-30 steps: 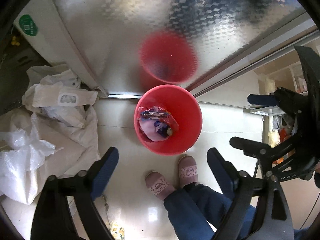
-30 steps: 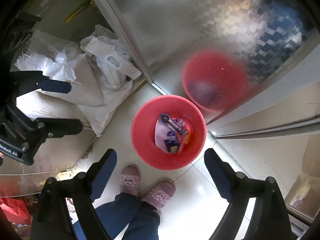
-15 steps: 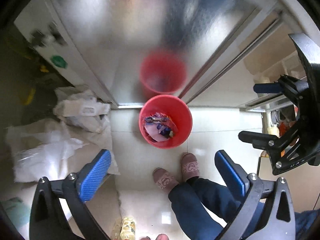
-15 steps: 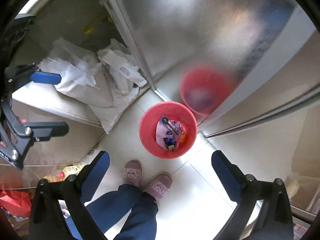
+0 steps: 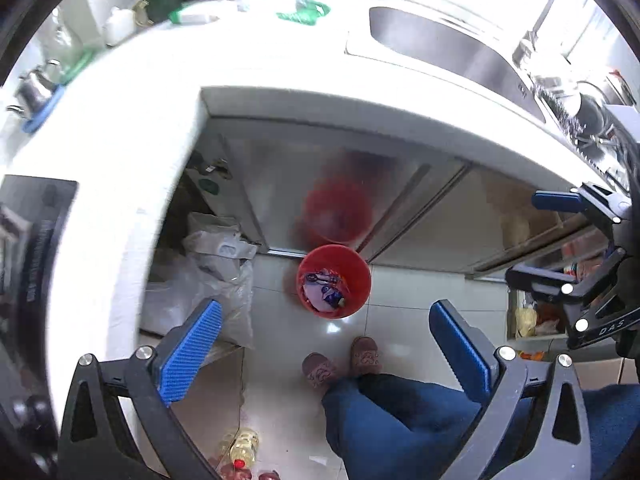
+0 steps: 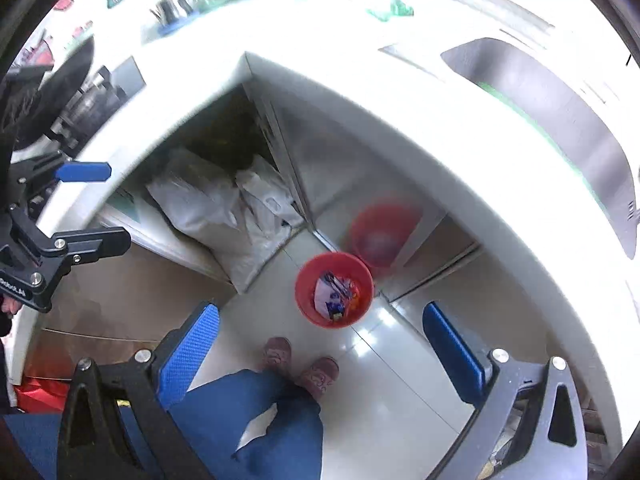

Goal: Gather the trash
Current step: 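Raise both tools back up toward the counter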

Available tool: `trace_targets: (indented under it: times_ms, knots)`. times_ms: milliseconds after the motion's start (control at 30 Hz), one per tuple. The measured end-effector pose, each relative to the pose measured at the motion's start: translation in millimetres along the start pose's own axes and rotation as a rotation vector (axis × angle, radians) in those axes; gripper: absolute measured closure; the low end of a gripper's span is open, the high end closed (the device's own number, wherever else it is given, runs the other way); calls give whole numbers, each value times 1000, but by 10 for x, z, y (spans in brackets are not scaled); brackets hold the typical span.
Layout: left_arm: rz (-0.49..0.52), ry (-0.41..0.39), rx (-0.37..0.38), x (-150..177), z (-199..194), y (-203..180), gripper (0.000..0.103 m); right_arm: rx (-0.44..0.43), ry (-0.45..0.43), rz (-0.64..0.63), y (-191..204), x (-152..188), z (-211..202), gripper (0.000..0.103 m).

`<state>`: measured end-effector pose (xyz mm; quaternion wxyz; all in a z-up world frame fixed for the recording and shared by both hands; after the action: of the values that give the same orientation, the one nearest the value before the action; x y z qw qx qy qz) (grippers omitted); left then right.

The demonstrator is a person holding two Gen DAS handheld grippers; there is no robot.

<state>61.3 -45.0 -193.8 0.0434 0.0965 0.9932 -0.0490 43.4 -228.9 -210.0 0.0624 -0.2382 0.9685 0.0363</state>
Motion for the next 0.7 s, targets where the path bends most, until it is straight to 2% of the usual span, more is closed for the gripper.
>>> trace_targets:
  times_ms: [167, 333, 500, 700]
  knots:
    - [3, -72, -26, 12, -553, -66, 0, -21, -77, -14, 44, -36, -511, 1]
    - [28, -133, -110, 9, -875, -149, 0, -26, -143, -51, -13, -107, -880, 1]
    - [27, -137, -19, -79, -1100, -153, 0, -29, -178, -61, -102, -233, -1156, 1]
    - [3, -214, -91, -338, -1404, -1, 0, 18, -231, -92, -105, -492, -1380, 1]
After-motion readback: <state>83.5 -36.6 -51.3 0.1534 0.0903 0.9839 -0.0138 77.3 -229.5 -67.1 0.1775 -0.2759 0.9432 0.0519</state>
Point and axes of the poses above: each gripper's, at about its wrist camera, not at the fingertips, and z roughly the way its jaws point, y to its left, x to its underside, the point moved 2 cm from there along z, roughly the way its jaws point, and after that the axes turned 14 degrees about y, right-handed, at the moved point
